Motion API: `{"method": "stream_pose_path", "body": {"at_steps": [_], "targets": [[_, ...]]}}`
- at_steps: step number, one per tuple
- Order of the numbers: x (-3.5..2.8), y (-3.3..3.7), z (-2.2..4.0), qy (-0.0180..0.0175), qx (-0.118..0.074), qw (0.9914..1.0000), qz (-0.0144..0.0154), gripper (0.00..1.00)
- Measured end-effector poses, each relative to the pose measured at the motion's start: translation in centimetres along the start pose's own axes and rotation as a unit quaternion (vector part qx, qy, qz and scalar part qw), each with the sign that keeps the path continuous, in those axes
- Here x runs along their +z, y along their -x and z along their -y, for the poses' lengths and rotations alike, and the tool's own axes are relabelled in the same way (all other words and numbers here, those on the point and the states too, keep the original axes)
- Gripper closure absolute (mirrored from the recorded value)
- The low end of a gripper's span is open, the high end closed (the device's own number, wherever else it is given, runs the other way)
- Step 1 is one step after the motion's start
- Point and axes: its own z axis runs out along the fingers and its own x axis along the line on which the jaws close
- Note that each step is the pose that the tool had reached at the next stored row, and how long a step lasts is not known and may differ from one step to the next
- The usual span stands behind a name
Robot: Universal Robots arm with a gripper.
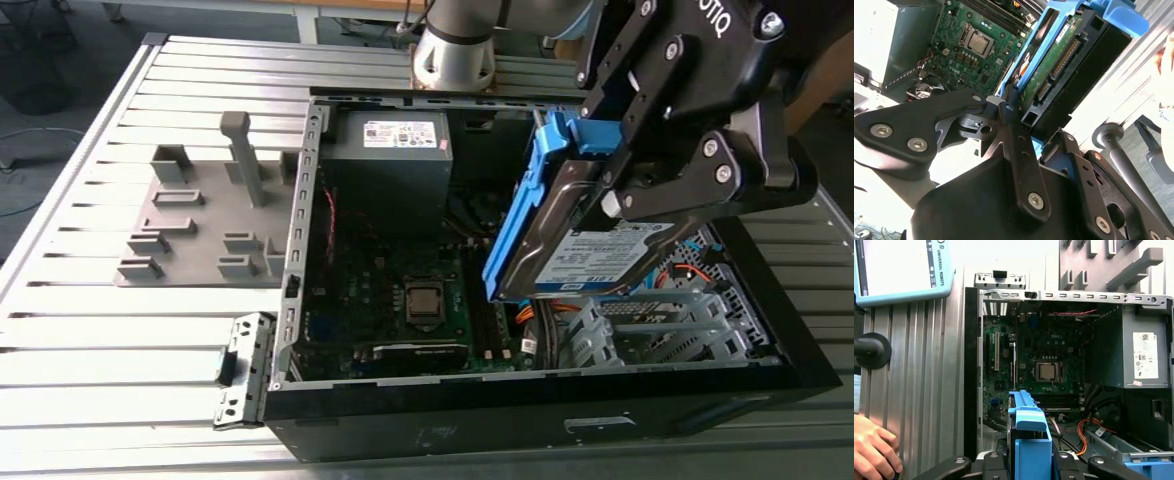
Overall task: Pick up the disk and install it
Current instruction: 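Pick up the disk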
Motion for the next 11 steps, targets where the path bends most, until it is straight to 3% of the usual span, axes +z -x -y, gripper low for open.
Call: {"method": "stream_pose_path", "body": {"at_steps": [11], "targets": [[0.00,-0.29,0.02,0.0000,0.000,1.00000,0.0000,0.64]]}}
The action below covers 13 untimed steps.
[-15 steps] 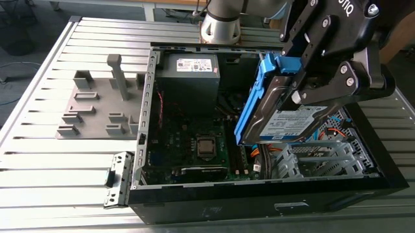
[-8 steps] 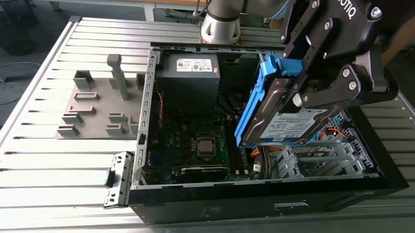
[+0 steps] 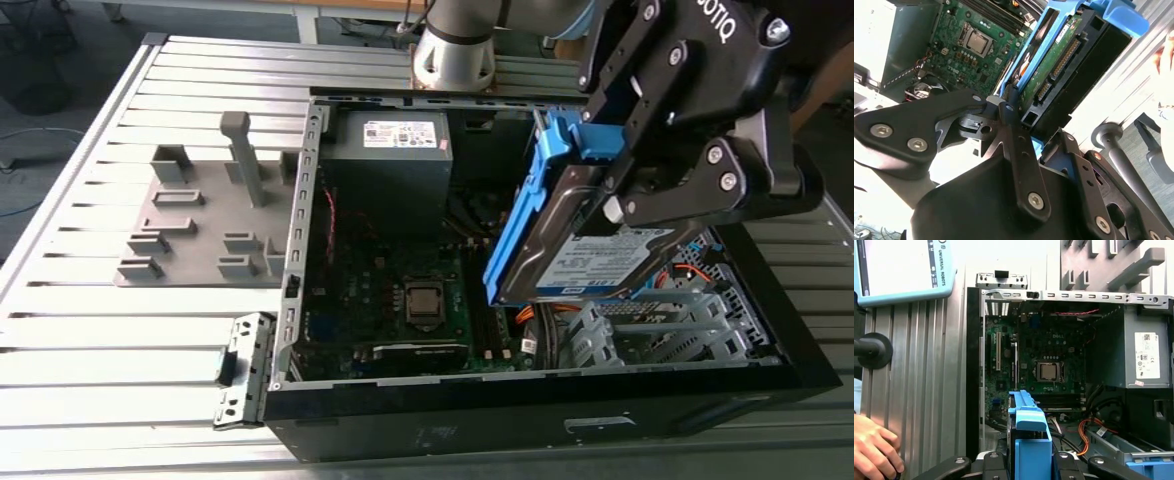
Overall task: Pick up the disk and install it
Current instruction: 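Pick up the disk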
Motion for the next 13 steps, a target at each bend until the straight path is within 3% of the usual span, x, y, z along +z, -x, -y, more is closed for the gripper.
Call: {"method": "stream_pose_path", "body": {"at_steps": [13], "targets": [[-0.04,-0.66,0.03,0.0000,0.000,1.00000,0.0000,0.64]]}}
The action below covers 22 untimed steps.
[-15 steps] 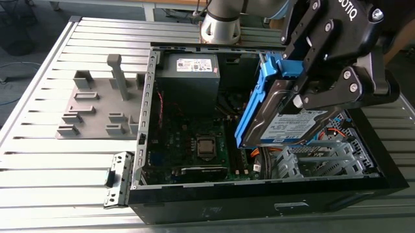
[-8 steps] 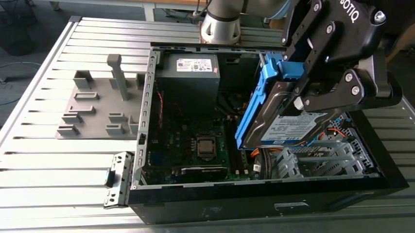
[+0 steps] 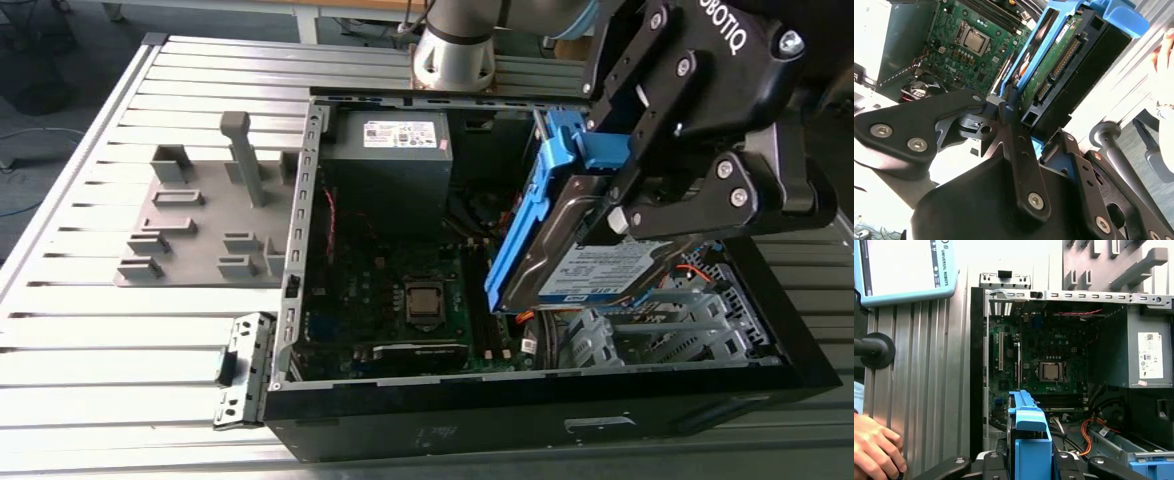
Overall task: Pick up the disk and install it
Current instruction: 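Pick up the disk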
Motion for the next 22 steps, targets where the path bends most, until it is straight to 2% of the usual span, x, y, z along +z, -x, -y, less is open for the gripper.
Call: {"method": "stream_pose_path", "body": {"at_steps": [3,5,16,18,22], "targets": [[-0.02,-0.32,0.12,0.0001,0.000,1.00000,-0.0001,0.64],[0.00,-0.47,0.41,0.0003,0.000,1.00000,0.0000,0.64],[0.06,-0.59,4.09,0.0044,0.000,0.99999,0.0001,0.64],[0.25,-0.62,4.55,0.0048,0.001,0.99999,0.0002,0.64],[0.78,-0.67,5.16,0.0050,0.003,0.99998,0.0023,0.64]]}}
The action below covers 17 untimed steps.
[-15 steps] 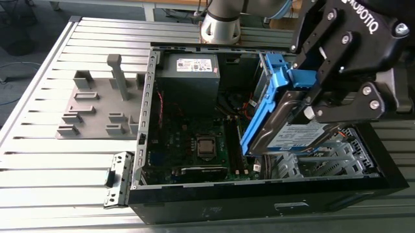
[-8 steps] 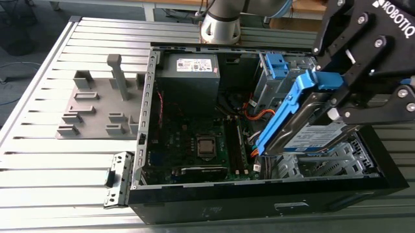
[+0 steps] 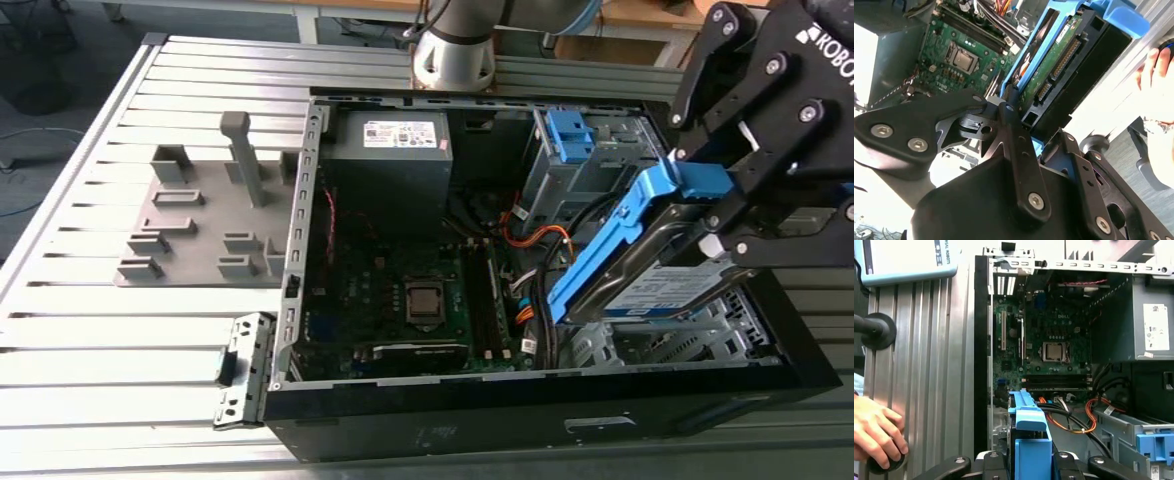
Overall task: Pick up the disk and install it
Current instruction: 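Pick up the disk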
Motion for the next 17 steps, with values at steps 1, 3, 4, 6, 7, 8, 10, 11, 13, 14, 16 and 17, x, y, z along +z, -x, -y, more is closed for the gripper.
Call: {"method": "stream_pose_path", "body": {"at_steps": [1,3,4,6,7,8,10,11,13,14,16,17], "targets": [[0.08,-0.01,0.20,0.0001,0.000,1.00000,0.0001,0.64],[0.16,-0.02,0.70,0.0003,0.000,1.00000,0.0001,0.64],[0.19,-0.03,1.01,0.0005,0.000,1.00000,0.0001,0.64],[0.23,-0.03,1.64,0.0008,0.000,1.00000,0.0001,0.64],[0.25,-0.04,1.93,0.0009,0.000,1.00000,0.0002,0.64],[0.26,-0.03,2.23,0.0010,0.000,1.00000,0.0002,0.64],[0.29,-0.04,2.85,0.0013,0.001,1.00000,0.0001,0.64],[0.31,-0.04,3.14,0.0014,0.001,1.00000,0.0001,0.64],[0.35,-0.04,3.76,0.0017,0.001,1.00000,0.0001,0.64],[0.36,-0.04,4.05,0.0018,0.001,1.00000,0.0001,0.64],[0.38,-0.04,4.63,0.0020,0.001,1.00000,0.0001,0.64],[0.39,-0.04,4.93,0.0021,0.001,1.00000,0.0001,0.64]]}}
